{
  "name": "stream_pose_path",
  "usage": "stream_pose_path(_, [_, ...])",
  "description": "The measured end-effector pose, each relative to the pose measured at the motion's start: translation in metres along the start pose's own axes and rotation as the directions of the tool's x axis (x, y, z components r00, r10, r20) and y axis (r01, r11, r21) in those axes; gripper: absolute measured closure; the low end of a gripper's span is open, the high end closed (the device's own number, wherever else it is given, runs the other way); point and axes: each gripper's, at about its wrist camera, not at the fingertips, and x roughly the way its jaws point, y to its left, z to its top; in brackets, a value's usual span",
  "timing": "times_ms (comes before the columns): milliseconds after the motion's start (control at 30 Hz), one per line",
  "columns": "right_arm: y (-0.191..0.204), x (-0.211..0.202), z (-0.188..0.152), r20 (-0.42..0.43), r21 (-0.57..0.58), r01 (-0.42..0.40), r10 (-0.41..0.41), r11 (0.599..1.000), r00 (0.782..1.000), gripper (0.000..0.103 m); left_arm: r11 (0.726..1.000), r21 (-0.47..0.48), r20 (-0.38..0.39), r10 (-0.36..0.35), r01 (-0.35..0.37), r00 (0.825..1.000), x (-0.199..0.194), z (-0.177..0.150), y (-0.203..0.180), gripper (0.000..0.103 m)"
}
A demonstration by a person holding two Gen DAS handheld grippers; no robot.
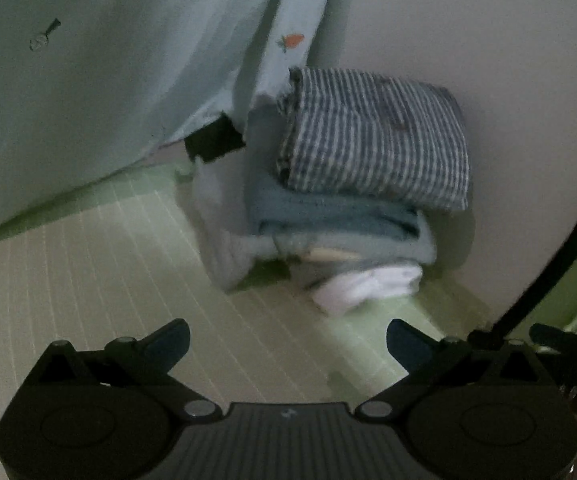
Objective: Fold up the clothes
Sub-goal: 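Lower the folded shirt onto the clothes stack and open both grippers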
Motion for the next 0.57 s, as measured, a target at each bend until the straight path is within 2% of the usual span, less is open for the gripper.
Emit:
stream_pose_path(167, [0.003, 0.001, -0.024, -0.047, -0.020, -0.005, 0.004, 1.000, 0.999, 0.000, 1.000, 0.007, -0.008, -0.003, 0.003, 1.000, 0.001, -0.005, -0.001, 0.000])
stream_pose_path(367, [0.000, 0.000, -0.024, -0.037, -0.012, -0.006, 0.006, 1.000, 0.999, 0.000, 1.000, 0.014, 0.028, -0.007, 0.007, 1.000, -0.003, -0.004, 0.000, 0.000])
stream_pose_path(567, [-0.001, 0.001, -0.023, -0.042, -0.002, -0.010, 0.010, 1.000, 0.999, 0.000, 1.000, 0.027, 0.015, 0.005, -0.006, 1.000, -0.003, -0.004, -0.001, 0.000])
